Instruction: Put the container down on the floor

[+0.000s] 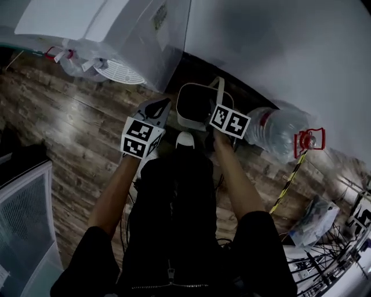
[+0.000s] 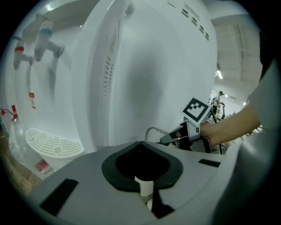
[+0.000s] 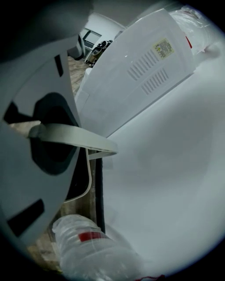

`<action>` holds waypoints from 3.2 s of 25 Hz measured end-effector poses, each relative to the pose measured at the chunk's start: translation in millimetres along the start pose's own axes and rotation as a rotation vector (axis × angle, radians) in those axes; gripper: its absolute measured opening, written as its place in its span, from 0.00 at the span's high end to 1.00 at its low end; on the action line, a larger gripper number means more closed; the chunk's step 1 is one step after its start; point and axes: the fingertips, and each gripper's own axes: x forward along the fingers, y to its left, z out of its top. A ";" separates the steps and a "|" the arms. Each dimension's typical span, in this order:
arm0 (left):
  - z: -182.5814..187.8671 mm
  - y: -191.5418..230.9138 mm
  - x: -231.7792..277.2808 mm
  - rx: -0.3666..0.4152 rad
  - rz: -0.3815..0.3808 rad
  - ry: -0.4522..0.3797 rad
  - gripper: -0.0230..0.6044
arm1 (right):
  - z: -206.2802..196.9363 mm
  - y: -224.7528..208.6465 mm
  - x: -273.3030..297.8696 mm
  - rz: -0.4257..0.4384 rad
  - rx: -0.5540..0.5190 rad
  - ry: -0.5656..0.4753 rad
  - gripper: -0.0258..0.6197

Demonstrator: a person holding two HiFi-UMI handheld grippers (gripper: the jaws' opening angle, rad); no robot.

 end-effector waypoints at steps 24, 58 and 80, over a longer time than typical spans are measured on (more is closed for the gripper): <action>-99.7 59.2 52.1 0.070 0.044 -0.080 0.94 | 78.1 7.9 172.3 -0.044 -0.029 -0.304 0.92; -113.3 47.5 38.6 0.078 0.046 -0.169 0.94 | 20.2 77.4 175.9 0.199 -0.420 -0.110 0.53; 89.3 -16.9 -114.7 0.011 0.131 -0.173 0.94 | 76.1 104.3 -93.5 0.090 -0.278 -0.231 0.94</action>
